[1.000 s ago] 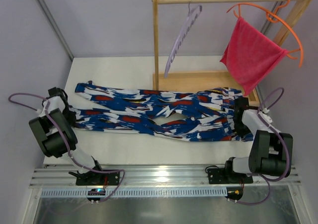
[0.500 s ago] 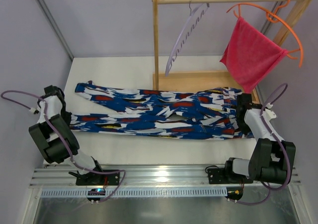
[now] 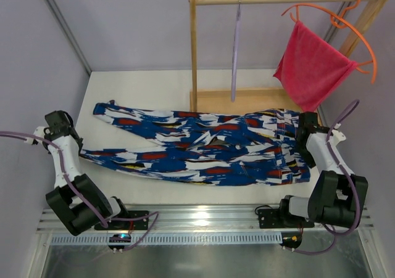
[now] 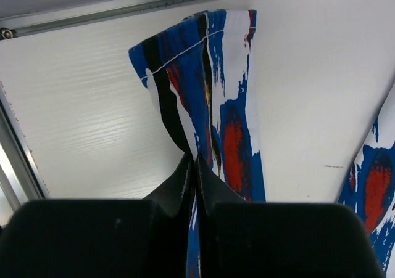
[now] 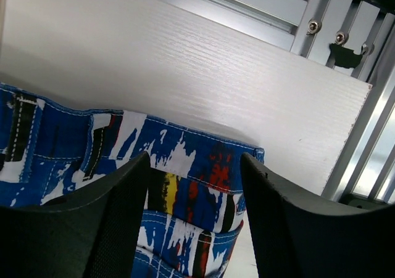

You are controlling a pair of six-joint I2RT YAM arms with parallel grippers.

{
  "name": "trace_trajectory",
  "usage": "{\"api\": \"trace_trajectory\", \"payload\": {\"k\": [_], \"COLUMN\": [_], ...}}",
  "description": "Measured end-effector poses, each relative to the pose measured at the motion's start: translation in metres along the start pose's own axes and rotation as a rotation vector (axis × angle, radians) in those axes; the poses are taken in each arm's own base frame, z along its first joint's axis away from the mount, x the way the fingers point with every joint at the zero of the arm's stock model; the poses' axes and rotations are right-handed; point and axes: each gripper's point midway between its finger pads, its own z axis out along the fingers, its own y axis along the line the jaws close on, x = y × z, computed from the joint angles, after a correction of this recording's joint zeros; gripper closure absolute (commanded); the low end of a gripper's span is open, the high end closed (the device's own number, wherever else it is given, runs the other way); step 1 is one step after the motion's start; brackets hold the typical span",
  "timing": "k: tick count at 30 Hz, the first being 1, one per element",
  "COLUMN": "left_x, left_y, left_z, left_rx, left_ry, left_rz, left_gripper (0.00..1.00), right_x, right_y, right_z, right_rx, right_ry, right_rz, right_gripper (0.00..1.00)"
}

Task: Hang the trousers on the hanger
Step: Fold the trousers

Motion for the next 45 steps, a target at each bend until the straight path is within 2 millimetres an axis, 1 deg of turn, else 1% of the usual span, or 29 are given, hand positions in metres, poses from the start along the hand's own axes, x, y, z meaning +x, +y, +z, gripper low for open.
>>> {"api": "trace_trajectory", "payload": {"k": [3,5,7,10,13,15,18,20,21,22,23,24,26,29,31,34,37,39,42,45], "left_x": [0.003,0.006,0.010,0.016,0.019,0.020,0.022,0.022,0.022,0.023,0.023,0.023,0.023,0.022,0.021,0.017,0.014,0.014,0.012,0.012], "left_y": [-0.003,-0.007,-0.010,-0.013,-0.018,-0.022,-0.025,-0.027,-0.027,-0.027,-0.028,-0.028,-0.028,-0.026,-0.025,-0.026,-0.026,-0.024,-0.020,-0.017], "left_z": [0.004,0.006,0.009,0.011,0.010,0.010,0.008,0.008,0.008,0.008,0.008,0.007,0.007,0.006,0.004,-0.001,-0.007,-0.010,-0.017,-0.023], "left_rx": [0.016,0.031,0.045,0.068,0.094,0.111,0.130,0.139,0.141,0.143,0.145,0.145,0.144,0.134,0.124,0.122,0.119,0.117,0.115,0.118], "left_ry": [0.012,0.026,0.040,0.062,0.079,0.086,0.098,0.102,0.103,0.105,0.107,0.107,0.107,0.107,0.108,0.110,0.112,0.112,0.101,0.098], "left_rz": [0.000,0.000,0.001,0.003,0.002,0.000,-0.001,-0.002,-0.002,-0.002,-0.002,-0.002,-0.002,-0.001,-0.003,-0.013,-0.019,-0.018,-0.020,-0.024], "left_gripper": [1.00,0.99,0.99,0.99,0.99,0.99,0.99,1.00,0.99,1.00,0.99,1.00,1.00,1.00,1.00,1.00,0.99,1.00,1.00,1.00], "right_x": [-0.002,0.001,0.010,0.031,0.049,0.057,0.063,0.063,0.062,0.061,0.060,0.058,0.054,0.046,0.031,-0.005,-0.032,-0.040,-0.039,-0.040], "right_y": [-0.003,-0.015,-0.027,-0.037,-0.041,-0.042,-0.041,-0.040,-0.039,-0.038,-0.035,-0.033,-0.031,-0.039,-0.044,-0.049,-0.061,-0.069,-0.084,-0.095], "right_z": [-0.001,0.002,0.005,0.009,0.014,0.019,0.025,0.028,0.028,0.029,0.030,0.031,0.031,0.026,0.016,-0.010,-0.036,-0.049,-0.059,-0.067], "right_rx": [-0.033,-0.035,-0.032,-0.032,-0.023,-0.017,-0.005,0.001,-0.001,-0.002,-0.010,-0.017,-0.016,0.017,0.029,0.004,-0.023,-0.034,0.006,0.048], "right_ry": [0.008,0.022,0.047,0.093,0.140,0.157,0.168,0.166,0.163,0.161,0.154,0.148,0.135,0.115,0.077,-0.016,-0.104,-0.135,-0.134,-0.124], "right_rz": [0.053,0.107,0.160,0.197,0.211,0.224,0.238,0.241,0.243,0.245,0.249,0.253,0.259,0.233,0.225,0.246,0.285,0.306,0.310,0.311], "right_gripper": [0.36,0.37,0.39,0.40,0.40,0.40,0.40,0.41,0.53,0.70,0.87,0.96,0.97,0.96,0.96,0.96,0.96,0.96,0.96,0.97]}}
